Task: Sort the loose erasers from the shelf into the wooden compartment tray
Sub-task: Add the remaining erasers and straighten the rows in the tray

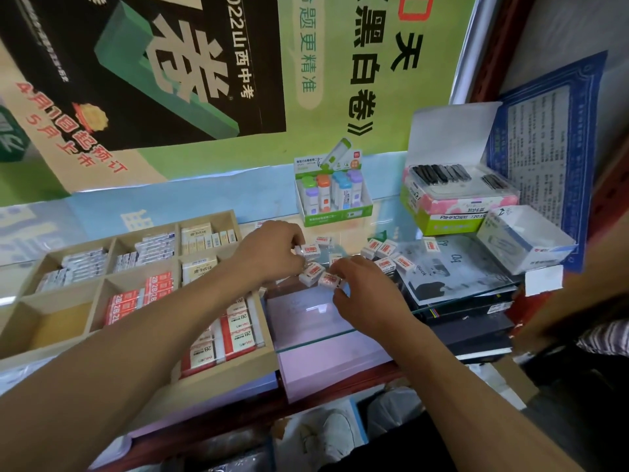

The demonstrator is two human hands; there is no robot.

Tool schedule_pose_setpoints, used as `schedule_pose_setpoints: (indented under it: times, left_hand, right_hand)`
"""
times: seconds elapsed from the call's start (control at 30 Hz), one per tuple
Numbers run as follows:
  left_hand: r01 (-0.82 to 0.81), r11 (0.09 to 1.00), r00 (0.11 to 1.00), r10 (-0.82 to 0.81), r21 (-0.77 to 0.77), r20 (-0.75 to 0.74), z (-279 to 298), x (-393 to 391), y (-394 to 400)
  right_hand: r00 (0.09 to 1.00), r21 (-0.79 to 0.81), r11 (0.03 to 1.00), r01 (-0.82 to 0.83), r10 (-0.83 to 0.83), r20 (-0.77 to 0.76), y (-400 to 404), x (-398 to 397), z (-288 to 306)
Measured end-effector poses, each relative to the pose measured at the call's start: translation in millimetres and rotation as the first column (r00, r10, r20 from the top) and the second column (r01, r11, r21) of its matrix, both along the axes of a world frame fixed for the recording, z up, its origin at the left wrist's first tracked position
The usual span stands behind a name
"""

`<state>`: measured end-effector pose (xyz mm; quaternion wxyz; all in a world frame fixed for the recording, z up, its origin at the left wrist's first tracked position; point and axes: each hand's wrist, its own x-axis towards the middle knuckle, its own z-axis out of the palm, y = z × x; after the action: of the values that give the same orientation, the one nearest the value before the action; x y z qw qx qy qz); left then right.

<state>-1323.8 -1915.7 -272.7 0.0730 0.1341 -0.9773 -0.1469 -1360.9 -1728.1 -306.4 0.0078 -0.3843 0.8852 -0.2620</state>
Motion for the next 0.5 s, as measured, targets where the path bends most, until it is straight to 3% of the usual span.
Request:
schedule_pose_setpoints:
  times: [0.2,0.5]
  left_hand:
    - [-0.051,0.998,0.999,0.050,-0.022,-0.020,5,26,-7]
    - [-0.032,0.977,0.976,0.076,-0.212,0.206,16,30,3]
  right_hand:
    - [0.998,-0.043,0.999,-0.011,0.013,0.068,2,1,4]
    - [0.990,0.018,0.999,-0.033,0.030,0.137,-1,9,8]
